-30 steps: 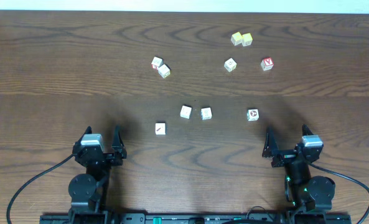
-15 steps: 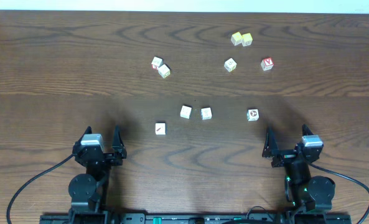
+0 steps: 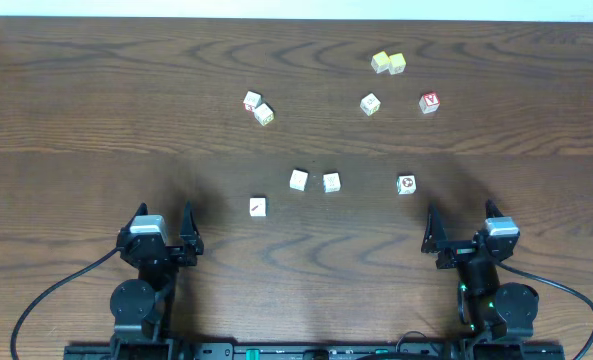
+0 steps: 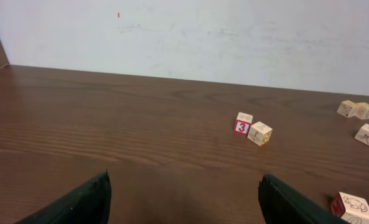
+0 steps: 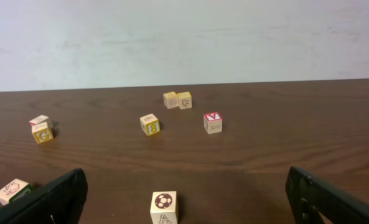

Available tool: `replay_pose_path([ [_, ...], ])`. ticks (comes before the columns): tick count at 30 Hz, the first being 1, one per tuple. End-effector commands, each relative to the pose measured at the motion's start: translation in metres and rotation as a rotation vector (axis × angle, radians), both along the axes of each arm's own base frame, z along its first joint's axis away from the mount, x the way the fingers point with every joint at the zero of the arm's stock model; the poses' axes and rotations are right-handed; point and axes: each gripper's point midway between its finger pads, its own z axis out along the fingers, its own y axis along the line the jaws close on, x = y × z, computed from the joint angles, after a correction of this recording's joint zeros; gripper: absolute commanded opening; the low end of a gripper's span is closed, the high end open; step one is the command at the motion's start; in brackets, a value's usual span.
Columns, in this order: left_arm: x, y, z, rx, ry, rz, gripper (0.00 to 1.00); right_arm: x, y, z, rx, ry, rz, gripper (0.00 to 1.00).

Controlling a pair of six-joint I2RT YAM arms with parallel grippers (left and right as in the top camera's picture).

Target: Lift 4 blocks

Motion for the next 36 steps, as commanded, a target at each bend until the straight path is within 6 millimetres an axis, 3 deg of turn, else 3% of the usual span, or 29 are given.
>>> replay_pose_path([
  [1, -0.001, 0.007, -0.017, -0.007, 0.05, 0.041, 0.76, 0.0, -0.001, -0.001, -0.012, -0.001, -0.001, 0.99],
  [11, -0.001, 0.007, -0.017, -0.007, 0.05, 0.041, 0.76, 0.0, -0.002, -0.001, -0.014, -0.002, -0.006, 0.99],
  [15, -0.001, 0.007, -0.017, -0.007, 0.05, 0.041, 0.76, 0.001, -0.025, -0.003, -0.101, 0.005, -0.134, 0.99],
  [26, -0.001, 0.006, -0.016, -0.014, 0.049, 0.036, 0.76, 0.001, -0.024, 0.004, -0.093, -0.022, -0.13, 0.99],
  [28, -0.001, -0.004, -0.015, -0.076, 0.044, -0.018, 0.76, 0.001, -0.013, 0.01, -0.029, -0.044, -0.071, 0.99],
  [33, -0.005, -0.039, -0.009, -0.253, 0.051, -0.2, 0.76, -0.012, 0.047, 0.015, 0.254, 0.001, 0.276, 0.99],
  [36, -0.009, -0.058, 0.001, -0.335, 0.035, -0.312, 0.76, -0.019, 0.061, 0.023, 0.3, -0.008, 0.371, 0.99],
])
